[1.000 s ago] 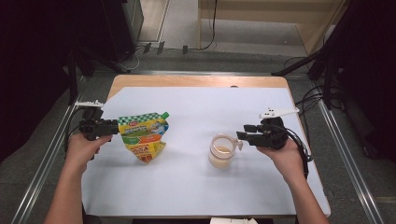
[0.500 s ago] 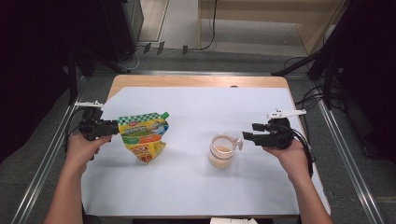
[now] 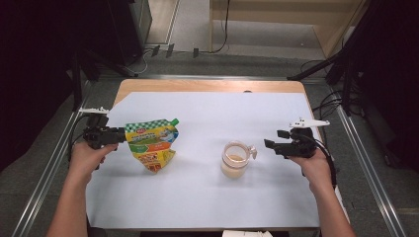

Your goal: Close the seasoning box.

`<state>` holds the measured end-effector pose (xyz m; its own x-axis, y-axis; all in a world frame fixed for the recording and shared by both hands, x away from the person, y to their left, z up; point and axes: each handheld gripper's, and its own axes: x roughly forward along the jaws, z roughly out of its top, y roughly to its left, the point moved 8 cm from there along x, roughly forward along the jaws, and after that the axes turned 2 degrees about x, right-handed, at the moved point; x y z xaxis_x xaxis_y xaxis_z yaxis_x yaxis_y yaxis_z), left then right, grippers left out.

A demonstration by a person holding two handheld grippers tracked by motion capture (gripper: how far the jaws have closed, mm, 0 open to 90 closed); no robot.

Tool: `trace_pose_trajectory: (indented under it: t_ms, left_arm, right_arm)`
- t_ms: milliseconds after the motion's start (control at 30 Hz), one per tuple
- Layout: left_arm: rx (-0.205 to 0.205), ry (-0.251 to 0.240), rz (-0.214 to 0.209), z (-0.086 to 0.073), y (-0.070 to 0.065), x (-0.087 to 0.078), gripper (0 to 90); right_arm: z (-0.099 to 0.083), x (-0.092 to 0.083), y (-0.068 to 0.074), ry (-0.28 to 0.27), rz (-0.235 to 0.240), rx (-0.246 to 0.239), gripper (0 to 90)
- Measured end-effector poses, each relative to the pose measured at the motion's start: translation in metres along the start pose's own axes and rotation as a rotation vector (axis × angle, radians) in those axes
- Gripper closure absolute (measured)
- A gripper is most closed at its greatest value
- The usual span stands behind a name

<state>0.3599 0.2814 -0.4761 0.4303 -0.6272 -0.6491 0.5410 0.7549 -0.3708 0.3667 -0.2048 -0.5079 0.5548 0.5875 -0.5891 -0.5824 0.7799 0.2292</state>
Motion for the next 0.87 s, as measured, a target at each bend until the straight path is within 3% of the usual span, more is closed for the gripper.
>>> trace_pose_trajectory:
  t_ms: [167, 233, 867]
  left_arm:
    - [-0.007, 0.003, 0.001, -0.001, 0.001, 0.001, 40.5]
    - [-0.008, 0.003, 0.002, -0.001, 0.002, 0.001, 40.1]
    - [-0.013, 0.01, 0.009, -0.005, 0.006, 0.002, 36.5]
  right_arm:
    - [-0.005, 0.003, -0.009, 0.003, -0.032, 0.003, 28.0]
    - [-0.007, 0.005, -0.009, 0.013, -0.002, -0.003, 22.2]
    - [-0.015, 0.012, -0.011, 0.058, -0.013, 0.0, 22.8]
